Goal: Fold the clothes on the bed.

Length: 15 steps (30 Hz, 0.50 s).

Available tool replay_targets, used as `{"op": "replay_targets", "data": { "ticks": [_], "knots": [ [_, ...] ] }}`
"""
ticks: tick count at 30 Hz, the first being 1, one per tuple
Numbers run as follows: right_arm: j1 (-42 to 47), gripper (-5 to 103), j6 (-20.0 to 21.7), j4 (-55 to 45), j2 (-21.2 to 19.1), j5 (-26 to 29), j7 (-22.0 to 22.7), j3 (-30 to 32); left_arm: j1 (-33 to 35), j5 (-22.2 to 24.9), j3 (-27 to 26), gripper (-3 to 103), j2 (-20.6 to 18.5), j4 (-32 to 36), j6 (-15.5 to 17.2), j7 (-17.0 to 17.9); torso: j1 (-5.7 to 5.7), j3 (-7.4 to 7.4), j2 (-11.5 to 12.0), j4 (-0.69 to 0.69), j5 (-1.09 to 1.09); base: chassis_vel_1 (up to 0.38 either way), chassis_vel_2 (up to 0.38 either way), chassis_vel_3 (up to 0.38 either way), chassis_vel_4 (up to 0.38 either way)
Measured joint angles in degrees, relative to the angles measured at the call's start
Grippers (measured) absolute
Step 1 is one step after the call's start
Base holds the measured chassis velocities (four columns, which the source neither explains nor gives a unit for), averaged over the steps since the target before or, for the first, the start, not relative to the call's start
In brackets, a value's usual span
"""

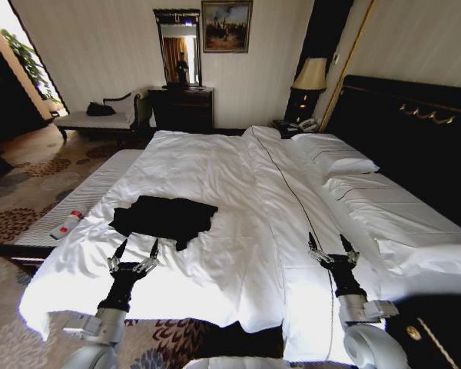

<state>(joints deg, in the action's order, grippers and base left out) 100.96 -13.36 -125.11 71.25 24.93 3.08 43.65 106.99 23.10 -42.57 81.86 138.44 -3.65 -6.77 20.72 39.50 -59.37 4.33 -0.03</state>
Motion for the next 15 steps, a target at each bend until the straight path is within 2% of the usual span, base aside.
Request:
{"op": "replay_targets", "data": {
  "ticks": [15],
  "knots": [
    [0.41,100,0.01,-0.19,2.25,-2.88,-0.23,0.01,-0.87,0.7,-0.4,100,-0.37,-0.57,0.27,1.13,0.0,0.0,0.0,0.0,-0.01,0.0,0.0,0.0,0.0]
  ]
}}
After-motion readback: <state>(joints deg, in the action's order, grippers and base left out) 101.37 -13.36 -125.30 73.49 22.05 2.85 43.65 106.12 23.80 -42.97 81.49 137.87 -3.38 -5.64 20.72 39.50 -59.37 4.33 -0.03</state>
